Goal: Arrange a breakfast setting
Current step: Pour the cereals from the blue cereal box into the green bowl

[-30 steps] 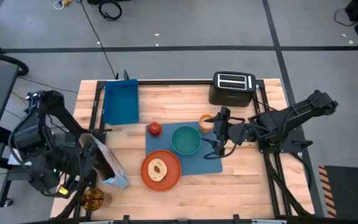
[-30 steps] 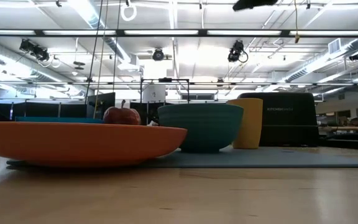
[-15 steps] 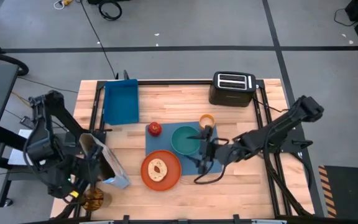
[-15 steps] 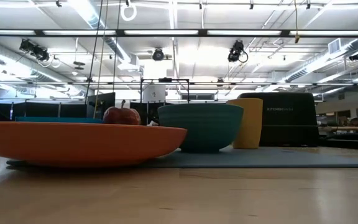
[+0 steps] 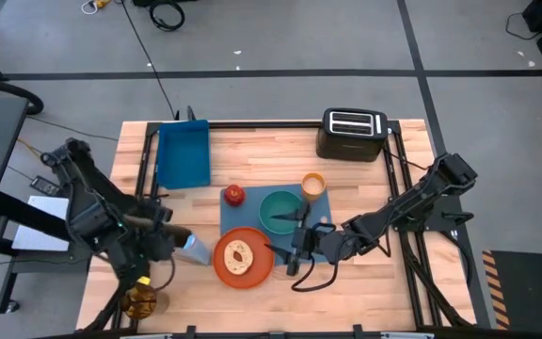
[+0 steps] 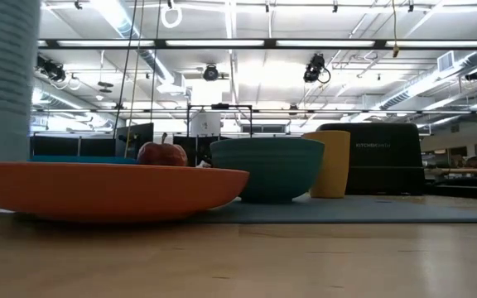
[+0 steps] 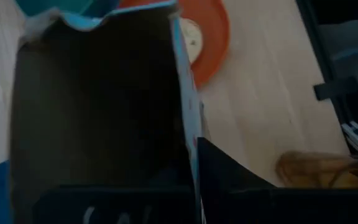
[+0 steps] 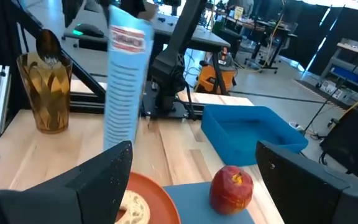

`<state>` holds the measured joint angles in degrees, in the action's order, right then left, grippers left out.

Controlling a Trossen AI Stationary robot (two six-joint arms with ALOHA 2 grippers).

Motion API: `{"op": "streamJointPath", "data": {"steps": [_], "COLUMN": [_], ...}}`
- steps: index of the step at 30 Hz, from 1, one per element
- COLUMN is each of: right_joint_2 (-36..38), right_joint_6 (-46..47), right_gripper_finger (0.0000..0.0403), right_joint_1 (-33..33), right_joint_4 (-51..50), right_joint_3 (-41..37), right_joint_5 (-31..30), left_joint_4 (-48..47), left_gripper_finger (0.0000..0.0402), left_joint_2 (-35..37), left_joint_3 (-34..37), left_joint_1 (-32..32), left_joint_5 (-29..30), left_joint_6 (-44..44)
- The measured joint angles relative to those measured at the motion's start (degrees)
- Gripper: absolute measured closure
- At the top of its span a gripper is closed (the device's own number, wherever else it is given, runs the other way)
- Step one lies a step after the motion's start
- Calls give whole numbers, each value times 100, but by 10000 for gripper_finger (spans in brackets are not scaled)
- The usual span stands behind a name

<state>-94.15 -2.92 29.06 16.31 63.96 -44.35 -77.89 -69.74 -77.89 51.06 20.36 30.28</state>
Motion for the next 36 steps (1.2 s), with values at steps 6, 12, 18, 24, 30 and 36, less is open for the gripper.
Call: {"op": "streamJointPath", "data": {"steps": [6, 12, 18, 24, 30, 36], "right_joint_2": [-42, -355, -1280, -1848, -2007, -1971], "right_joint_6": [74, 456, 577, 532, -366, -512], "right_gripper_finger": [54, 54, 40, 12, 7, 10], "right_joint_1": [65, 55, -132, -541, -1065, -1306], "right_joint_4": [-111, -47, 837, 2412, 4326, 5120], "right_joint_3": [0, 0, -2, 0, 0, 83], "right_joint_5": [-34, -61, 261, 251, 856, 2310], "left_joint_4": [-217, -657, -1100, -744, -25, 194], "left_gripper_finger": [396, 398, 398, 398, 398, 398], "left_joint_2": [0, 5, 2, 9, 15, 7], "left_joint_3": [-443, -1451, -2704, -3837, -4230, -4212], "left_joint_1": [-482, -1062, -1433, -1565, -1564, -1564], "left_joint_5": [-52, 91, 83, 259, 404, 738], "left_joint_6": [-270, -724, -1090, -1706, -2253, -2518]}}
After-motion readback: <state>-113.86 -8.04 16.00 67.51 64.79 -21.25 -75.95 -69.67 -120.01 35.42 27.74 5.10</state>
